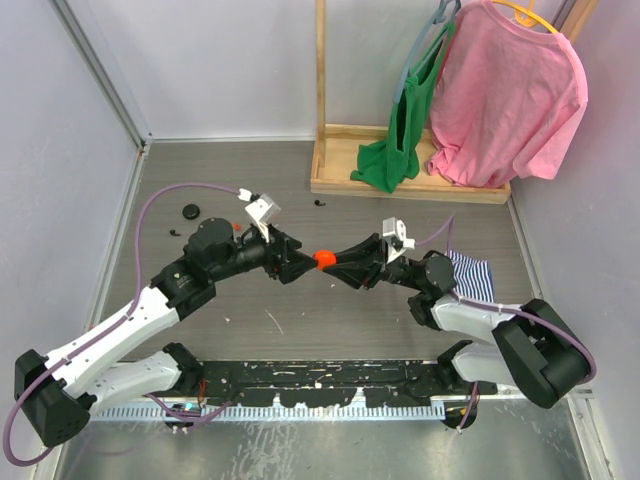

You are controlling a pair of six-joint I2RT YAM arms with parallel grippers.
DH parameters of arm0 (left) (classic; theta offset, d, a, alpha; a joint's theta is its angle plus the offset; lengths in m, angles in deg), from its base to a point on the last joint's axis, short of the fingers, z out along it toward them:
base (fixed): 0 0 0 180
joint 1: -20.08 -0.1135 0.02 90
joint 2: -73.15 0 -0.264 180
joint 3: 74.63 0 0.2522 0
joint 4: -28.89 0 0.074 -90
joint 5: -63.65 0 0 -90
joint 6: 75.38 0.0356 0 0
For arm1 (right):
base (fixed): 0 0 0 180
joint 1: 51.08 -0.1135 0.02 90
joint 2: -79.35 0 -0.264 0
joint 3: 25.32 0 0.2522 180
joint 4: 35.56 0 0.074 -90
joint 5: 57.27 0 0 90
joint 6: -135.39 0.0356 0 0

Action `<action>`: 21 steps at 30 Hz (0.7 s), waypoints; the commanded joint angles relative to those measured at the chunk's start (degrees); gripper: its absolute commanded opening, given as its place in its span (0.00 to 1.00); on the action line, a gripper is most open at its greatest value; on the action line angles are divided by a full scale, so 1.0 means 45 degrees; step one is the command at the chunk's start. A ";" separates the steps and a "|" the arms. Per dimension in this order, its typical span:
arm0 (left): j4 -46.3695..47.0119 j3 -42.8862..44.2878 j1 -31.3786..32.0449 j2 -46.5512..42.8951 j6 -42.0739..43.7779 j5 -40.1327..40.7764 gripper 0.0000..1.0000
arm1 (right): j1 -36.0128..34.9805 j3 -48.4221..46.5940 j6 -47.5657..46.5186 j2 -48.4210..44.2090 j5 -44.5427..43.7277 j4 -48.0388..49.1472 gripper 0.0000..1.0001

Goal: Insert the wireless bluetooth earbuds into the charging case
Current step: Pick up the charging case at the center of the board.

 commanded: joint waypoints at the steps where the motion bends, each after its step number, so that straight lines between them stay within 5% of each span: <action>1: 0.1419 0.0021 -0.0050 -0.0197 -0.0177 -0.1153 0.68 | -0.0051 0.0012 0.0558 0.0363 0.0535 0.2991 0.02; 10: 0.2221 -0.0213 -0.0058 -0.0124 0.0034 -0.2266 0.47 | -0.0050 -0.0115 0.0767 0.0538 0.0893 0.3168 0.02; 21: 0.2812 -0.0157 -0.0045 0.0227 0.0198 -0.4029 0.44 | -0.0060 -0.0626 0.1612 0.0862 0.1649 0.3185 0.02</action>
